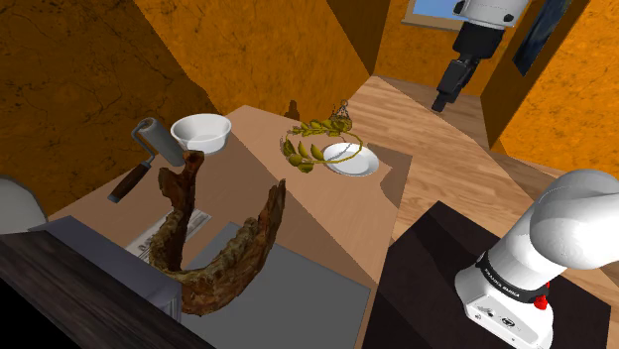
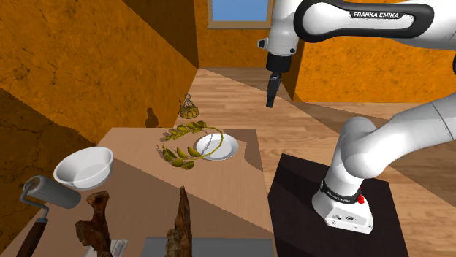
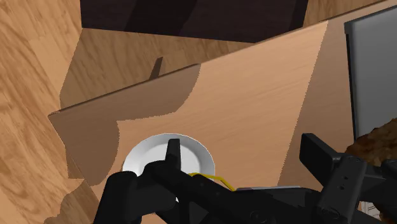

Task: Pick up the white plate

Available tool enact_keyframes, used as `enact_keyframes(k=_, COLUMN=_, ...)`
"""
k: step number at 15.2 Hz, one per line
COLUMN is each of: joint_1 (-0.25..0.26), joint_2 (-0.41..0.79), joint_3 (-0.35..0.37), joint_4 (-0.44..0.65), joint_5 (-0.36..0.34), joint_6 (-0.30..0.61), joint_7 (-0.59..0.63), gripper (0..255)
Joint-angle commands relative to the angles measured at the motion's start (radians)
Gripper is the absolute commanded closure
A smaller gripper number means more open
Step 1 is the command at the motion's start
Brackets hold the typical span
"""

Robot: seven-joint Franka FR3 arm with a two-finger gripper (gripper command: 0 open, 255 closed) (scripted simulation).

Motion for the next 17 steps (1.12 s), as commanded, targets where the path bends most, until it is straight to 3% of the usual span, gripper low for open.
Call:
enact_keyframes(k=1, joint_1=0.000, joint_2=0.000, joint_3=0.000, joint_4=0.000, joint_5=0.000, joint_6=0.000, joint_7=0.000, gripper=0)
enact_keyframes(k=10, joint_1=0.011, joint_2=0.291, joint_3=-0.223, joint_4=0.031, joint_5=0.079, joint_6=0.215, joint_7=-0.216, gripper=0)
enact_keyframes(k=17, joint_1=0.052, joint_2=0.591, joint_3=-0.383, joint_4=0.147, joint_5=0.254, joint_6=0.301, joint_7=-0.440, gripper=0)
